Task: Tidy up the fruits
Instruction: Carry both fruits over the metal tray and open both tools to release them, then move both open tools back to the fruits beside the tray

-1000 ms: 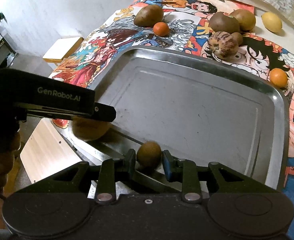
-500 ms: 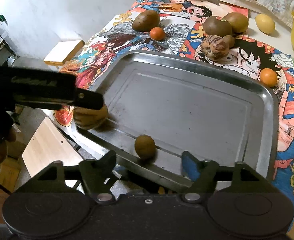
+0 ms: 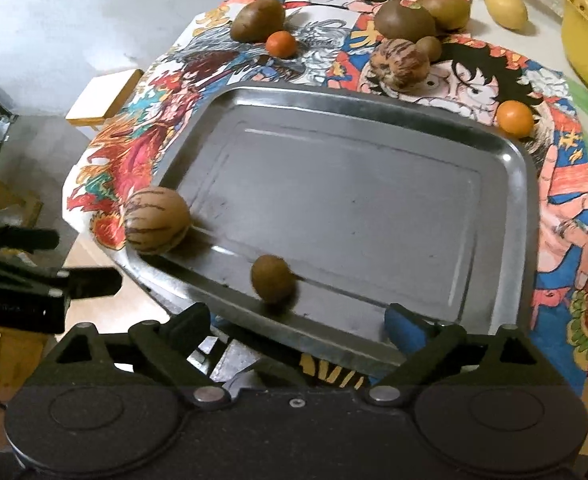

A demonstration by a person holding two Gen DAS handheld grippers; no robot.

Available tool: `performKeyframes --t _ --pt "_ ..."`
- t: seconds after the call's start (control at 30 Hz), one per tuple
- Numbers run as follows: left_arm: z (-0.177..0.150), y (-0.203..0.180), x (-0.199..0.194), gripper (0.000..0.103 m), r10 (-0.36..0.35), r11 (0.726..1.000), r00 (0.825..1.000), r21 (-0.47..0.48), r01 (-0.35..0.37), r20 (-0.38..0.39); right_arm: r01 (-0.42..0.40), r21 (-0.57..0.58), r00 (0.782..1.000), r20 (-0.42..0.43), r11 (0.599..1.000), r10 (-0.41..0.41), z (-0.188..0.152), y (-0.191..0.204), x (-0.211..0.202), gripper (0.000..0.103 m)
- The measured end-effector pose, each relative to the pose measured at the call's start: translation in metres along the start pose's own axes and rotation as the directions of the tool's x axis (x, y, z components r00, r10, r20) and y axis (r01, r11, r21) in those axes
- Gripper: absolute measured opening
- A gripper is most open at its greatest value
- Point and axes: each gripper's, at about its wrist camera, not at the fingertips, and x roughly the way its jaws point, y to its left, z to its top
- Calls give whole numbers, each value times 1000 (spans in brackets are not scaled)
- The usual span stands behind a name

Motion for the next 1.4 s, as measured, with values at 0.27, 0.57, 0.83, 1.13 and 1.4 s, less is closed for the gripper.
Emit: performKeyframes --t 0.27,0.57,0.83,1.13,1.4 --pt "10 13 4 102 67 997 995 -31 -70 -69 33 35 999 12 999 -34 15 -6 -1 98" --pt "39 28 -4 102 85 995 995 -43 -87 -55 34 67 998 58 997 -38 50 -8 -2 99" --pt "78 46 -5 102 85 995 996 -58 -86 -19 37 86 990 132 996 -48 99 -12 1 100" --pt "137 43 -8 102 47 999 996 -7 -47 70 96 85 959 258 992 -115 133 -17 3 100" --pt "179 16 17 102 -11 998 997 57 7 70 166 137 941 274 976 -199 143 -38 7 101"
